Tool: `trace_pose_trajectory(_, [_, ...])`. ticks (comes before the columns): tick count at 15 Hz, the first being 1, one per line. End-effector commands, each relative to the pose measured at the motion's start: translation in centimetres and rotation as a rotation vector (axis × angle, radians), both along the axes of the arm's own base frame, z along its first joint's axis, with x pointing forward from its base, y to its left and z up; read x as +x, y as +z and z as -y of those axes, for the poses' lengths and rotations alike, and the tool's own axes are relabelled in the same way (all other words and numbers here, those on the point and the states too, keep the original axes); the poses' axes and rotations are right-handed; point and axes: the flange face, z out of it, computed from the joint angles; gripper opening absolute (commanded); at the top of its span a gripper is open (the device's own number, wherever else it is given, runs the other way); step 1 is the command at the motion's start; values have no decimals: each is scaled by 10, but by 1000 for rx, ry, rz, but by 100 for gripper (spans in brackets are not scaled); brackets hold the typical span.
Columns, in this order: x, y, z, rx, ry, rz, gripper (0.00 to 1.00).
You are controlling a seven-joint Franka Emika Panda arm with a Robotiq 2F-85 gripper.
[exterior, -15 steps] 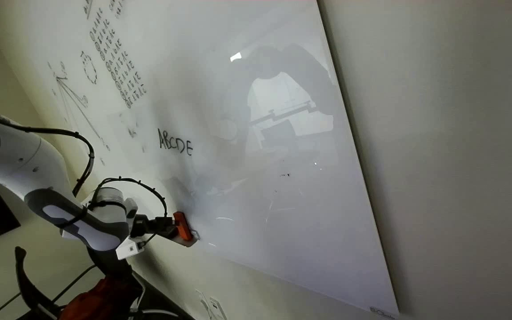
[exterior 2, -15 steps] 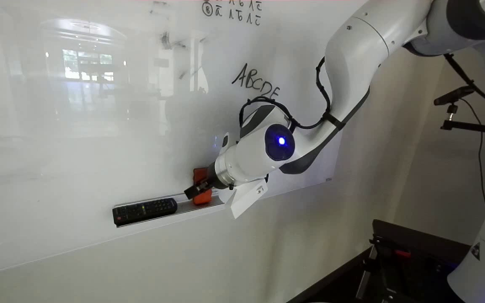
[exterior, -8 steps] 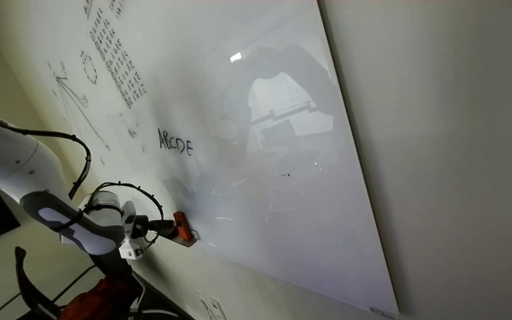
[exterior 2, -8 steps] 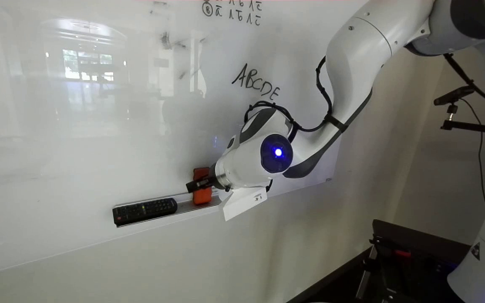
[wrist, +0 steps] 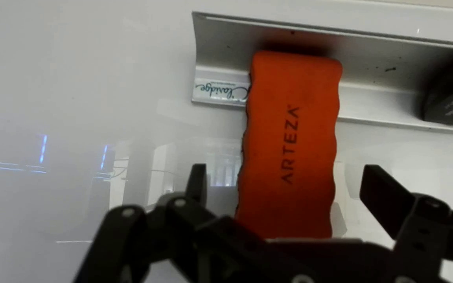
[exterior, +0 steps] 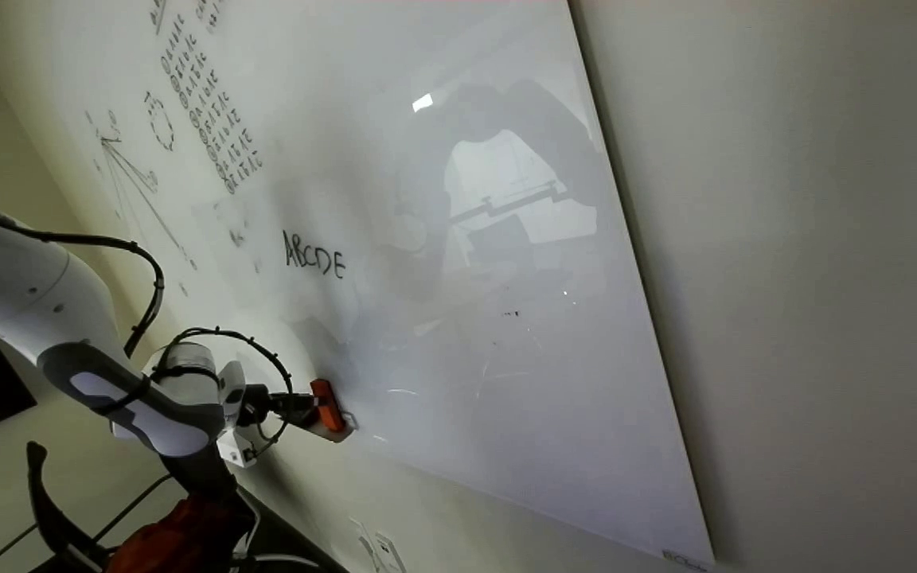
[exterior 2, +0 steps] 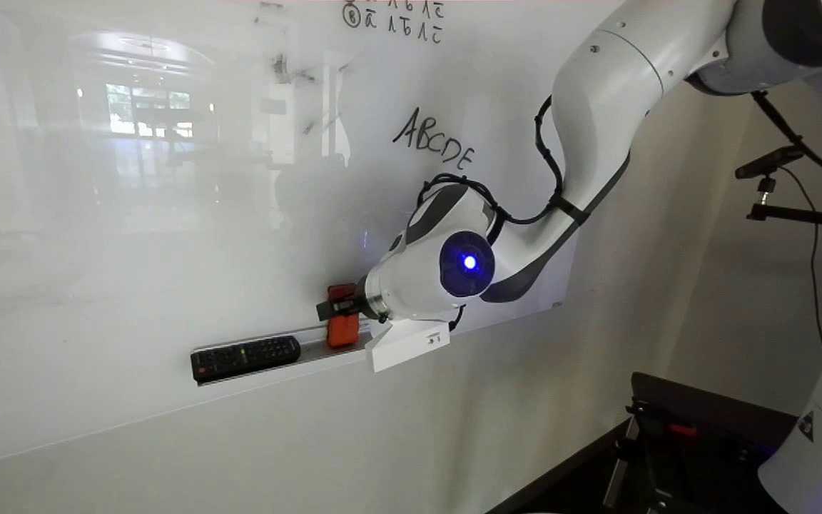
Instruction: Use the orange eraser to clean the "ABCDE" off the whiteboard
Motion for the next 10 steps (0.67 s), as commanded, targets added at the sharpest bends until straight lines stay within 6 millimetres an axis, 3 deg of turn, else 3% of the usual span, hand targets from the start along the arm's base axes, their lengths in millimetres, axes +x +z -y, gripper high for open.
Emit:
trace_pose_trajectory(1, [-1,2,2,3,-14,43,100])
trace_pose_trajectory(5, [-1,1,2,11,-16,63,100])
trace_pose_trajectory(6, [-1,0,2,15,-20,71,75])
trace_pose_trajectory(7, [-1,-1,2,11,-14,74,74])
trace_pose_trajectory(10, [-2,-3,1,13,-13,80,49])
